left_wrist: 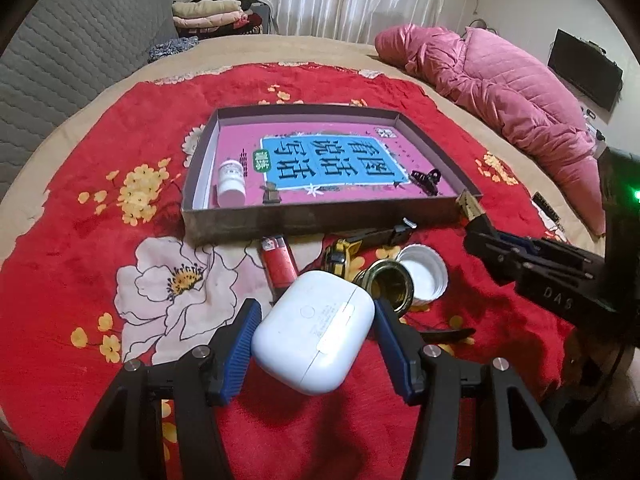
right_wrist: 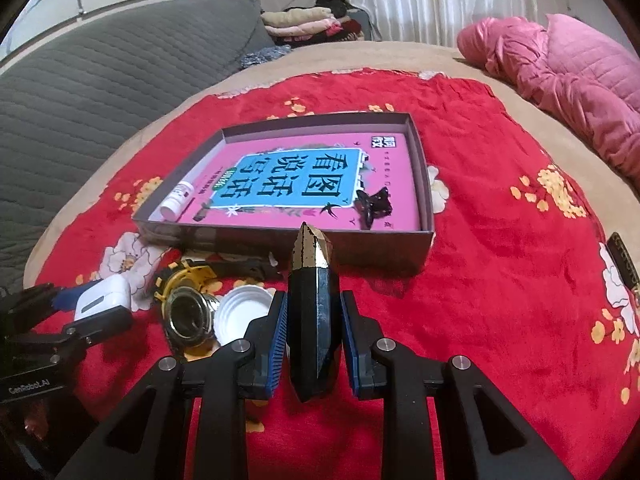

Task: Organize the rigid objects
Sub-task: 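Lift the black pen with the right gripper while the left lifts the white earbud case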

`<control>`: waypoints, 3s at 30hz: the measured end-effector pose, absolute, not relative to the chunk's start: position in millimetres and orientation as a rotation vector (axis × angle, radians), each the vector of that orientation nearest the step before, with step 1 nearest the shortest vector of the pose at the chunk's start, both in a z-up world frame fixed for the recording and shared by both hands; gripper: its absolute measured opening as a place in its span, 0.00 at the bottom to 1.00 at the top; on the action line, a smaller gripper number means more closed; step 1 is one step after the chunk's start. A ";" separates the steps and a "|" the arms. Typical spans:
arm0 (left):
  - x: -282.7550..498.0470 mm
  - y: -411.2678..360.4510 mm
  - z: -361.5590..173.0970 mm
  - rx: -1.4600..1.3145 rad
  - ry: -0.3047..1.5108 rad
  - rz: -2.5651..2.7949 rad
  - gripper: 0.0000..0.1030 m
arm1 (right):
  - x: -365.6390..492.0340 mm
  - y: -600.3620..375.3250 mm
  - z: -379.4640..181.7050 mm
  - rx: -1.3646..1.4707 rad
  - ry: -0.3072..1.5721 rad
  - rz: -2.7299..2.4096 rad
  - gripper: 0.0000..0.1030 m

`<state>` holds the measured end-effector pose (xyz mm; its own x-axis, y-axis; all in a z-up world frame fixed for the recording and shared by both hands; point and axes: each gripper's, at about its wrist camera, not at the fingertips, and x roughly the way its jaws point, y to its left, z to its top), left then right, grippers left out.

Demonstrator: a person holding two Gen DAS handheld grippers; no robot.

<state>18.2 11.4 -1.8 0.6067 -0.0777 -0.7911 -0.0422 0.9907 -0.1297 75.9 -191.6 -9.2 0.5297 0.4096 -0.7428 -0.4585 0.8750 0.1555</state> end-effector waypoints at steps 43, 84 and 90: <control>38.1 21.5 19.7 -0.173 0.871 0.061 0.56 | 74.8 -185.4 13.2 -0.032 0.767 0.585 0.25; 120.5 31.0 11.6 -0.237 0.831 0.099 0.56 | 122.5 -175.0 9.1 -0.056 0.713 0.624 0.25; 132.1 29.8 7.2 -0.228 0.841 0.097 0.56 | 136.5 -175.4 7.2 -0.037 0.711 0.616 0.25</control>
<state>132.1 29.8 7.2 0.6640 -0.0045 -0.7478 -0.1750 0.9713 -0.1613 136.5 -175.4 7.2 0.5893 0.5168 -0.6209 -0.5413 0.8232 0.1714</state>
